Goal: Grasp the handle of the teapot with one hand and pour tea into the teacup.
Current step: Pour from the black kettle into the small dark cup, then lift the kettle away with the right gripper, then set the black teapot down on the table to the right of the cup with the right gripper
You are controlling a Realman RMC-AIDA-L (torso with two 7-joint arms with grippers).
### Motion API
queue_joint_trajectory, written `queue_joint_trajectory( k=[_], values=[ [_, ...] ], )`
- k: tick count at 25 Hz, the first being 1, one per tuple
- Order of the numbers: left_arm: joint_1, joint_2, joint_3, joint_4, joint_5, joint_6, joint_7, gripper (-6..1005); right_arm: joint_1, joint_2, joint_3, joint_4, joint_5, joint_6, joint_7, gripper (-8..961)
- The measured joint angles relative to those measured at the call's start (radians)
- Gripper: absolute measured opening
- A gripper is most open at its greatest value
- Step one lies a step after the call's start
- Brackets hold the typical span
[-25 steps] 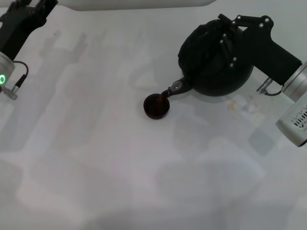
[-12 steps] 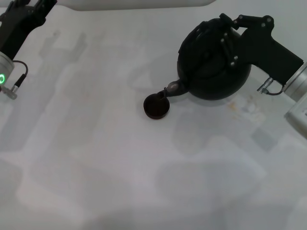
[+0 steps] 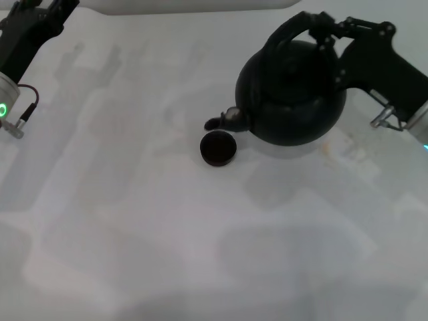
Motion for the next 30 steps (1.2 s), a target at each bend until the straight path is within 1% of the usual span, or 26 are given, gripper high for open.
queue_joint_trajectory(
  k=[5,14,23,30],
  values=[
    [-0.003,0.000,0.000,-0.001,0.000,0.000,0.000,836,-0.013,-0.004,0.012,0.051,0.050,-0.035,0.125,114],
    [-0.016,-0.001,0.001,-0.004,0.000,0.014,0.004,836,-0.027,-0.002,0.028,0.186,0.064,-0.059,0.154,116],
    [-0.023,-0.002,0.003,-0.005,0.000,0.024,0.002,836,-0.032,-0.003,0.038,0.215,0.066,-0.055,0.150,118],
    [-0.023,-0.002,0.002,-0.004,0.000,0.025,0.003,835,-0.032,0.001,0.039,0.218,0.078,-0.035,0.108,120]
  ],
)
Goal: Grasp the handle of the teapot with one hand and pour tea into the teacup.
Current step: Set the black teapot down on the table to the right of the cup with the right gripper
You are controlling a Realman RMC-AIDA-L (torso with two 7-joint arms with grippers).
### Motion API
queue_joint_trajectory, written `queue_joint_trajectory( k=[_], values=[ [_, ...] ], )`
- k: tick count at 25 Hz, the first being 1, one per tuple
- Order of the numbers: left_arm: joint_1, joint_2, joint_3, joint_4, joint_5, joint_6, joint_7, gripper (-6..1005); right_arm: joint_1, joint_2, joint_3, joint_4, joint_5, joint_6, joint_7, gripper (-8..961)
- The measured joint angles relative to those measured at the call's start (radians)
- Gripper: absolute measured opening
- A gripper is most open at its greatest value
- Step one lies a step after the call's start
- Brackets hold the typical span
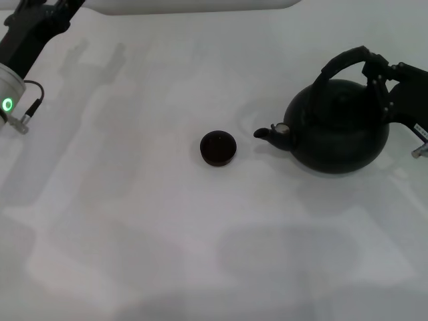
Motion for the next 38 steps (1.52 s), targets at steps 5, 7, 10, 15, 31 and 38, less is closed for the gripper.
queue_joint_trajectory(
  k=[5,7,10,15,31,38],
  values=[
    [0.002,0.001,-0.002,0.000,0.000,0.000,0.001,835,0.000,0.002,-0.004,0.000,0.003,0.017,0.000,121],
    [0.002,0.001,-0.002,0.000,0.000,0.000,0.002,835,0.001,0.002,-0.007,0.000,0.005,0.029,0.002,121],
    [0.003,0.001,-0.001,0.000,0.000,0.000,0.003,835,0.002,0.003,-0.007,0.000,0.005,0.042,0.006,122],
    [0.005,0.002,-0.001,-0.001,0.000,0.000,0.003,835,0.001,0.003,-0.008,0.000,0.005,0.047,0.060,300],
    [0.009,0.001,0.003,-0.002,0.001,-0.009,0.004,835,-0.074,-0.008,-0.001,0.001,0.002,-0.086,0.292,777],
    [0.012,0.002,-0.002,-0.001,0.002,-0.009,0.004,835,-0.108,0.002,0.122,0.002,0.028,-0.094,0.162,879]
  ],
)
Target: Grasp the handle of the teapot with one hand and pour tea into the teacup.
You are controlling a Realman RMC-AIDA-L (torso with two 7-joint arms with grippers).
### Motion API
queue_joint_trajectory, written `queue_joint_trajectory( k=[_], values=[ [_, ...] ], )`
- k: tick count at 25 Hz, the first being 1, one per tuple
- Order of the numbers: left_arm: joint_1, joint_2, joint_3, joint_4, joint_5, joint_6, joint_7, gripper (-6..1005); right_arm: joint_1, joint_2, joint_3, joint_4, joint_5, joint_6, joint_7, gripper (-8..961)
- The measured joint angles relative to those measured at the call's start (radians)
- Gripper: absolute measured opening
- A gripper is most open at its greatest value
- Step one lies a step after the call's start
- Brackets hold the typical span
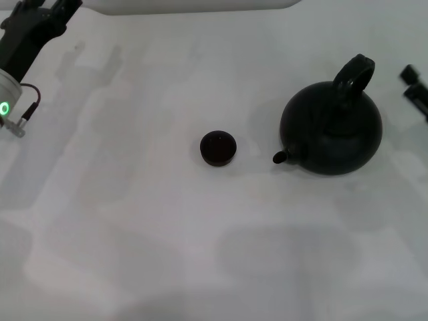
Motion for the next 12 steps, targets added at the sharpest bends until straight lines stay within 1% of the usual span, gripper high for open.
queue_joint_trajectory(
  k=[4,6,9,11,12],
  values=[
    [-0.006,0.000,0.000,0.000,-0.001,0.003,0.002,835,0.005,0.000,0.074,0.000,0.070,0.018,-0.006,875],
    [-0.008,0.001,-0.001,0.000,-0.001,0.008,0.003,836,0.011,0.002,0.076,0.000,0.133,0.034,-0.018,875],
    [-0.004,0.001,-0.004,-0.002,-0.002,0.008,0.003,836,0.017,0.007,0.071,0.001,0.219,0.045,-0.095,876],
    [-0.002,0.001,-0.013,-0.005,-0.002,0.008,0.003,835,0.018,0.007,0.067,-0.003,0.237,0.041,-0.198,876],
    [-0.002,0.001,-0.019,-0.006,-0.002,0.008,0.003,835,0.018,0.007,0.067,-0.003,0.237,0.041,-0.198,876]
  ],
)
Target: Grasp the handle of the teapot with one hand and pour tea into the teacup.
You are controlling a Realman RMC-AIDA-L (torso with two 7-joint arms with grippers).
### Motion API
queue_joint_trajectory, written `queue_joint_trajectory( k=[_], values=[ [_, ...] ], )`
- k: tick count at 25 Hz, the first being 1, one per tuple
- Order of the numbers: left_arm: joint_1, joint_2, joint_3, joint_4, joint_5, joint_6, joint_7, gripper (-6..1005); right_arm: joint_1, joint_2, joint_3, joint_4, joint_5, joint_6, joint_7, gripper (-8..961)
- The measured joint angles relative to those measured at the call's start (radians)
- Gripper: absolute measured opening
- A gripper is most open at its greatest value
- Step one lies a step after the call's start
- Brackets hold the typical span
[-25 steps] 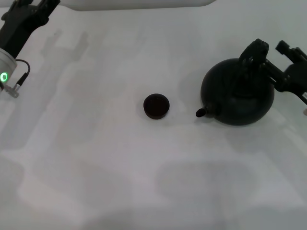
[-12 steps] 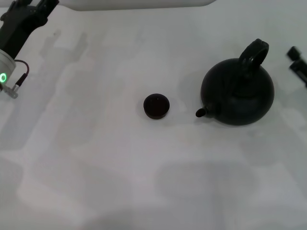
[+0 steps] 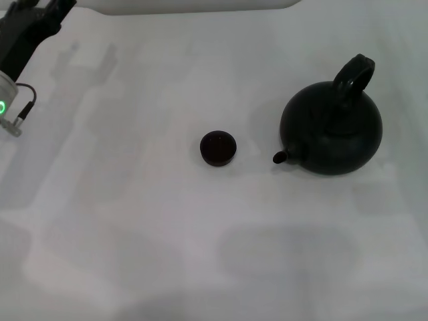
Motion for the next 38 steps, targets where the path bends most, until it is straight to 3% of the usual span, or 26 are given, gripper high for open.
queue_joint_trajectory(
  k=[38],
  values=[
    [-0.034,-0.007,-0.021,-0.001,0.002,-0.017,0.000,836,-0.009,0.000,-0.013,0.004,-0.003,-0.032,-0.007,876]
  ],
)
